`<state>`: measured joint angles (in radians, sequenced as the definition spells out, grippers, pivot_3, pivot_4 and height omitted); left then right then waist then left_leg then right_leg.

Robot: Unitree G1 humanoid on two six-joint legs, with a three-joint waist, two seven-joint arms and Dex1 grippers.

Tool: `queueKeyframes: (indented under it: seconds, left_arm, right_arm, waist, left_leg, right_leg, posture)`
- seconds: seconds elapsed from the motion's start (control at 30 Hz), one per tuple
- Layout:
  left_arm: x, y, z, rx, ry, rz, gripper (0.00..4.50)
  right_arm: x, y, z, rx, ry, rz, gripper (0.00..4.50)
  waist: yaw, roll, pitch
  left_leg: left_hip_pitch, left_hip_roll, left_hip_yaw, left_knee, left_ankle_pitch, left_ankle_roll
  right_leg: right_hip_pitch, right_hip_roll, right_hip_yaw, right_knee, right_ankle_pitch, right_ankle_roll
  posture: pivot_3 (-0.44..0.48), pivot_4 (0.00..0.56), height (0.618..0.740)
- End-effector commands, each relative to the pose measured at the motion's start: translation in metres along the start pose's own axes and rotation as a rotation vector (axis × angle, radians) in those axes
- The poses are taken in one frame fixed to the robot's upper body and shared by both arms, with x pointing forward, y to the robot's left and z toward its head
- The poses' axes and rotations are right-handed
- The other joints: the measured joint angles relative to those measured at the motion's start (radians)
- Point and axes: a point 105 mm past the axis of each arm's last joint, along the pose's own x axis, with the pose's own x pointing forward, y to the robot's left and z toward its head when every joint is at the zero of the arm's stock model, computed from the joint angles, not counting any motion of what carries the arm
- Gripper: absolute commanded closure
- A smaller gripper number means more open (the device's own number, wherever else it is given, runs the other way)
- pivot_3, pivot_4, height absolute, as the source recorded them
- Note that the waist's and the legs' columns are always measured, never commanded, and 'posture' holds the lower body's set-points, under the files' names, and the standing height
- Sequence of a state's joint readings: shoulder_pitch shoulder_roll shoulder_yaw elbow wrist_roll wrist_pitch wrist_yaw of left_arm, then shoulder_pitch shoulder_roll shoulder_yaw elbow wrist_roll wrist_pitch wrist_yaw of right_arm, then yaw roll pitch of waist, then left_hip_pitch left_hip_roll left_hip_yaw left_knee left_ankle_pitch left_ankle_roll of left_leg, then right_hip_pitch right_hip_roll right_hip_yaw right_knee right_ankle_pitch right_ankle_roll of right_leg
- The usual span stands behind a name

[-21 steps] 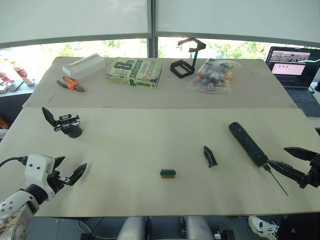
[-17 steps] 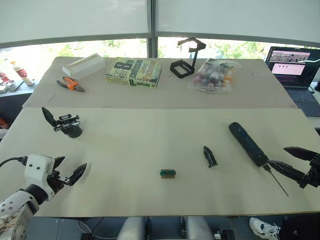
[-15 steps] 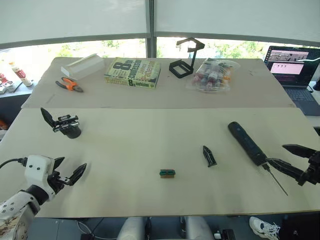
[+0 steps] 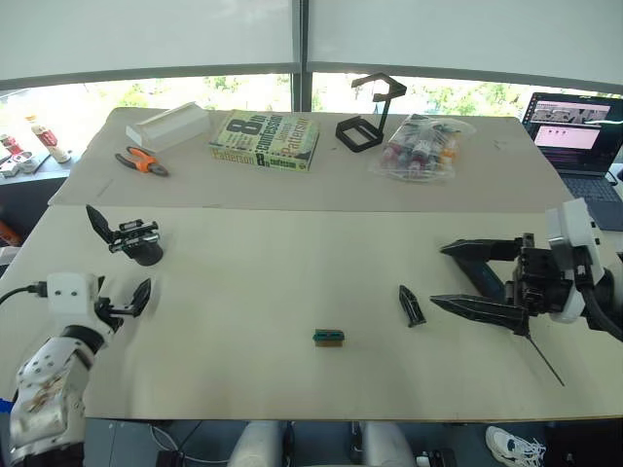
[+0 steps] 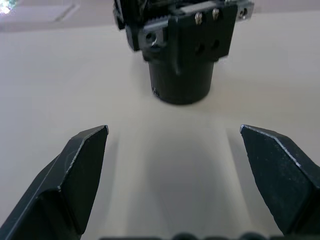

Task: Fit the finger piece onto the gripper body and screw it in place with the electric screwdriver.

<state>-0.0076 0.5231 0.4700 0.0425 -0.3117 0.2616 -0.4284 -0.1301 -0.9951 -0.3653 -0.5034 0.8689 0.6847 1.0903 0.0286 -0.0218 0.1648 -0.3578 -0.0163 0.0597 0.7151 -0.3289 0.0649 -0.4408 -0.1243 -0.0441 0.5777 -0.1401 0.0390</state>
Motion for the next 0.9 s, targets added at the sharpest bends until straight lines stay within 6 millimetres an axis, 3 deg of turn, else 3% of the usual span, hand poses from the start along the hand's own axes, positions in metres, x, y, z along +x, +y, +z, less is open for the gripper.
queueKeyframes:
  seconds: [0.03,0.3,0.63,0.73,0.83,0.9]
  left_arm:
    - [0.015,-0.001,0.010,0.021,-0.047,0.019,0.00]
    - [0.047,-0.011,0.011,-0.040,-0.059,0.125,0.00]
    - [0.061,-0.019,0.011,-0.077,-0.105,0.256,0.00]
    - [0.063,-0.025,0.013,-0.085,-0.125,0.245,0.85]
    - [0.063,-0.027,0.015,-0.075,-0.139,0.229,2.18]
    - [0.063,-0.028,0.018,-0.068,-0.150,0.209,2.17]
  right_arm:
    - [0.007,0.007,0.009,-0.022,-0.030,0.053,0.03]
    - [0.009,0.010,0.009,-0.021,-0.043,0.039,0.03]
    - [0.008,0.011,0.008,-0.027,-0.040,0.020,0.03]
    - [0.009,0.011,0.009,-0.029,-0.042,0.017,0.00]
    - [0.009,0.012,0.009,-0.032,-0.042,0.016,0.00]
    - [0.009,0.012,0.008,-0.034,-0.041,0.016,0.00]
  waist:
    - [0.000,0.000,0.000]
    - [-0.001,-0.002,-0.001]
    - [0.007,-0.002,-0.001]
    - [0.009,-0.002,-0.001]
    - [0.010,-0.002,-0.001]
    - [0.011,-0.002,-0.001]
  left_leg:
    - [0.000,0.000,0.000,0.000,0.000,0.000]
    - [-0.002,-0.002,0.000,0.000,0.001,-0.005]
    - [-0.003,-0.002,-0.001,0.000,0.002,-0.006]
    - [-0.003,-0.002,-0.001,0.000,0.003,-0.006]
    - [-0.003,-0.002,-0.001,0.000,0.003,-0.007]
    - [-0.003,-0.002,-0.001,0.000,0.003,-0.007]
  right_leg:
    - [0.000,0.000,0.000,0.000,0.000,0.000]
    - [-0.001,-0.004,-0.003,-0.001,0.001,0.002]
    - [-0.001,-0.005,-0.004,-0.001,0.002,0.003]
    - [-0.001,-0.005,-0.005,0.000,0.002,0.003]
    - [-0.001,-0.005,-0.005,0.000,0.002,0.003]
    - [-0.001,-0.005,-0.005,0.000,0.002,0.003]
  posture:
    - [0.000,0.150,0.740]
    - [0.000,0.150,0.740]
    - [0.000,0.150,0.740]
    - [0.000,0.150,0.740]
    - [0.000,0.150,0.740]
    - [0.000,0.150,0.740]
